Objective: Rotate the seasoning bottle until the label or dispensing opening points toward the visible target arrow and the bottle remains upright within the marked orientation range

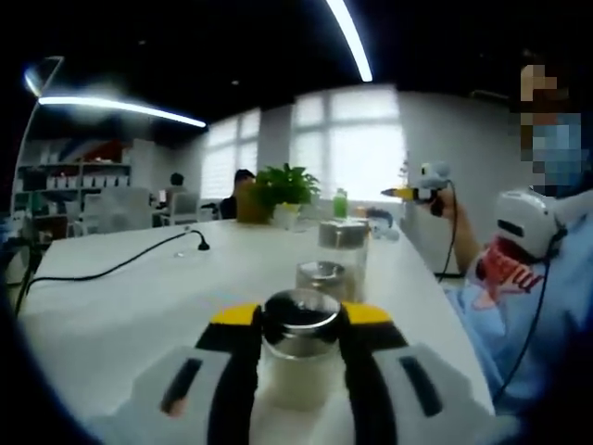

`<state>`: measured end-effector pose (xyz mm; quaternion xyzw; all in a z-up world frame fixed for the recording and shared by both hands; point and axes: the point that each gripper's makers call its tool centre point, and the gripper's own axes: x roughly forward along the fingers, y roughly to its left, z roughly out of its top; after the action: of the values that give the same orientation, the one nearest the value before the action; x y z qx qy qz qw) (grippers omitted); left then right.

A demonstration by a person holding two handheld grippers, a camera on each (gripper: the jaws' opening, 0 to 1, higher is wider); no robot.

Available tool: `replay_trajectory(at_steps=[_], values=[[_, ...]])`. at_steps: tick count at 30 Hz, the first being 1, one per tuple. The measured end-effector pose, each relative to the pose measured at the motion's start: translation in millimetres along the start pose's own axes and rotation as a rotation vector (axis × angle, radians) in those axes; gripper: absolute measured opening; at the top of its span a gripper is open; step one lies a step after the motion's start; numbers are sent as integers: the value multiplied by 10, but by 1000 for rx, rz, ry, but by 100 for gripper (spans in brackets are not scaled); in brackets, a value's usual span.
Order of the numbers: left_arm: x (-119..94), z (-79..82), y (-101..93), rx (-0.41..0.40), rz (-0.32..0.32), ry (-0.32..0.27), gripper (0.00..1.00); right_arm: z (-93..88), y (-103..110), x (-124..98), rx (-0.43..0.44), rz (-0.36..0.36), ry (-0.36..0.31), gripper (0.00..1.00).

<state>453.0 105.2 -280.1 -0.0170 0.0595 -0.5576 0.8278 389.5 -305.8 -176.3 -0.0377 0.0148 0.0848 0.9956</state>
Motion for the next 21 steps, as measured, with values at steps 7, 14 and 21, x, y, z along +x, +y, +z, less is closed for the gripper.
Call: replay_trajectory(at_steps=[7,14,21], values=[[-96,48,59,28,101,-26,53,-3,-6,2,-3,3,4,99],[-210,147,84,70,276,-12,52,8,-26,-13,-10,-6,1,99],[-211,177,-10,120,438,5,50,13,-22,-12,-12,-7,0,99]])
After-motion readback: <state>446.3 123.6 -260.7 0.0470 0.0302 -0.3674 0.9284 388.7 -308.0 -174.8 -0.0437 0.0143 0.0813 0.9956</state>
